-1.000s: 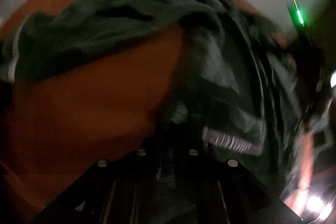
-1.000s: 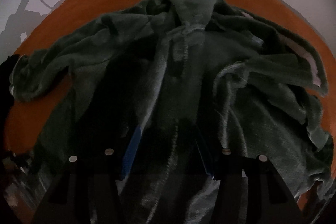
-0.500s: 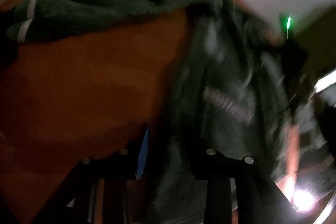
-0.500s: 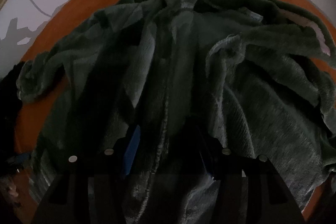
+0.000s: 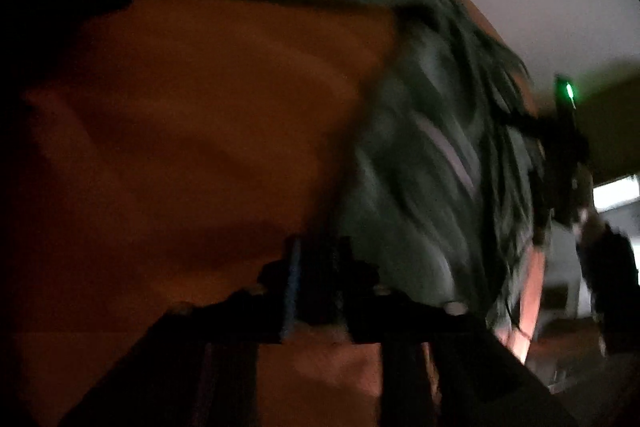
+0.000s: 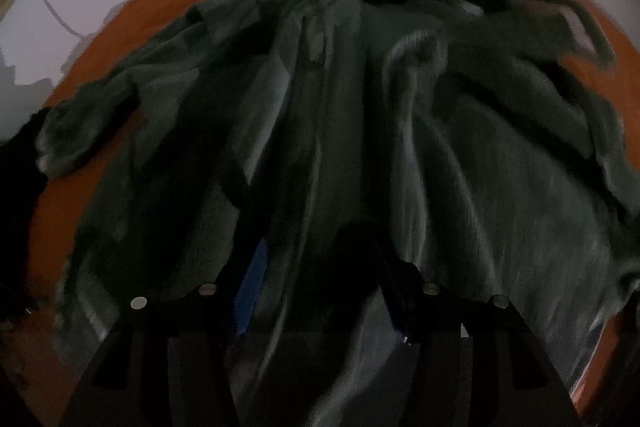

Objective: Fold clothes

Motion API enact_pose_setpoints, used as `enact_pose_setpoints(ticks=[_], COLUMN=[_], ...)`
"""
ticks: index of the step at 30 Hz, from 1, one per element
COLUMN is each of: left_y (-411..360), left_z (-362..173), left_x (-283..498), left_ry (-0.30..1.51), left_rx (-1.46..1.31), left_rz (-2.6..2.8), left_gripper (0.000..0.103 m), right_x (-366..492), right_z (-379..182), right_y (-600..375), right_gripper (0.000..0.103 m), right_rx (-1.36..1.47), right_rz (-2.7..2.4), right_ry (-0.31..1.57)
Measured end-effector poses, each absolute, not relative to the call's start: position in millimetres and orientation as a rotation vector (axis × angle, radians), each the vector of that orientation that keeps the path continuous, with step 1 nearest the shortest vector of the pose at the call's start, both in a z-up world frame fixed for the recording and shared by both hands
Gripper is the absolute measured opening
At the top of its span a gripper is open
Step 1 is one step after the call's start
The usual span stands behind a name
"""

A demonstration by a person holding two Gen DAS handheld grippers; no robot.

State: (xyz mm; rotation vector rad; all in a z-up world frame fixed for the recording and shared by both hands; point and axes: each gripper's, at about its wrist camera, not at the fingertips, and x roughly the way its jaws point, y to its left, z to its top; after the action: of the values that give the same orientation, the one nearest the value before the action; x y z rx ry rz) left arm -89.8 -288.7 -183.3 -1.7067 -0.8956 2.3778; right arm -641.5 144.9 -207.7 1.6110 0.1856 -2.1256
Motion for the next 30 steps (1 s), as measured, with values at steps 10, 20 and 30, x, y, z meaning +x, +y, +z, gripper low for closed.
enact_pose_setpoints(ticks=[10, 20, 30], left_y=[-273, -270, -261], left_z=[-216, -218, -199], left_x=[-96, -89, -90], left_ry=[-0.901, -0.857, -0.814], left_rx=[-1.777, -1.722, -1.746], left_rz=[2.465, 2.506, 2.578], left_gripper=[0.013, 0.016, 0.018], right_x=[-577, -574, -594], right_z=[-225, -218, -185], right_y=[142, 149, 166], right_gripper=[0.053, 0.055, 0.06], right_rx=[1.78, 1.555, 1.505], right_rz=[-1.985, -2.255, -2.293], right_ry=[0.173, 0.855, 0.545])
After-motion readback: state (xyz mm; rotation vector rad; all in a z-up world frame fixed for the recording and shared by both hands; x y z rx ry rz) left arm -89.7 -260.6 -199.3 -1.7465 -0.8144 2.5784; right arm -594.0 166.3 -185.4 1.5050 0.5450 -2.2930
